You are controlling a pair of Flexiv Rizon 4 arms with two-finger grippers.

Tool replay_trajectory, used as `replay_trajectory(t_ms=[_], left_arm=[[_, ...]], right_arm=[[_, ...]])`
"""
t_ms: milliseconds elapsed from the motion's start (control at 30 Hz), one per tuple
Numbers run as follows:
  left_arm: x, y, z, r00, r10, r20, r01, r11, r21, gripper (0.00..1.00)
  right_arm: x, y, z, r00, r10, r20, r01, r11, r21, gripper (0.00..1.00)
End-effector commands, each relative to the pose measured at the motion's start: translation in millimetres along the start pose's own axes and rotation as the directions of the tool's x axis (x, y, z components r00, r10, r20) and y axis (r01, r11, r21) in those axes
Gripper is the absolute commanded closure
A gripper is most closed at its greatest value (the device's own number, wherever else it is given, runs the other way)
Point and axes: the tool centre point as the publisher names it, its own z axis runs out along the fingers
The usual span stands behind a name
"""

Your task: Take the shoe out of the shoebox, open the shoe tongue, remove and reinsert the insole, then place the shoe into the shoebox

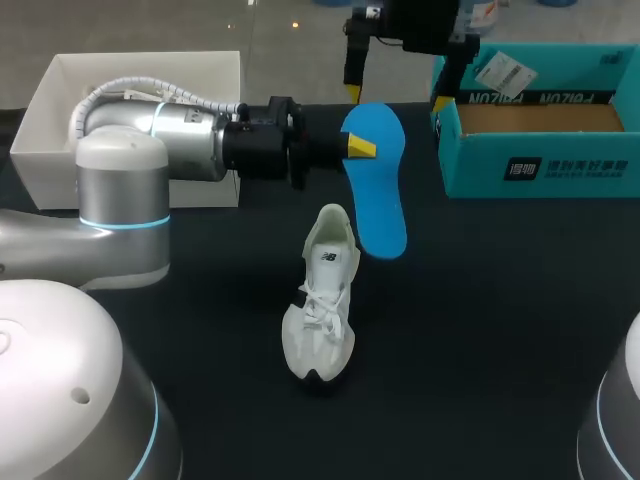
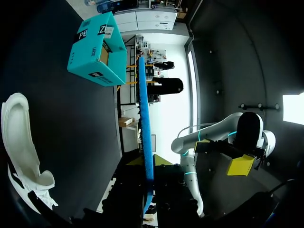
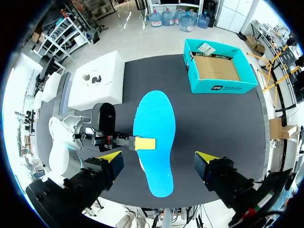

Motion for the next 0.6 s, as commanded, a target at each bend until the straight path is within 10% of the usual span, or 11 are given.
replay_trajectory(t_ms=[33,400,600], left_arm=[[-0.2,1.2,-0.2,1.000,-0.001,-0.001,0.001,1.000,-0.004,1.00],[3.4,-1.2,1.2,0.999,-0.032,-0.030,0.031,0.999,-0.026,1.00],[3.4,-1.4,1.0,0.999,-0.032,-0.029,0.031,0.999,-0.028,1.00]], right_arm=[[-22.8,-11.2,10.5,0.719,-0.113,-0.685,-0.057,0.974,-0.220,0.00],[-25.1,-13.1,13.3,0.460,-0.206,-0.864,-0.106,0.953,-0.284,0.00],[-26.9,-13.3,14.4,0.465,-0.177,-0.868,-0.084,0.967,-0.242,0.00]])
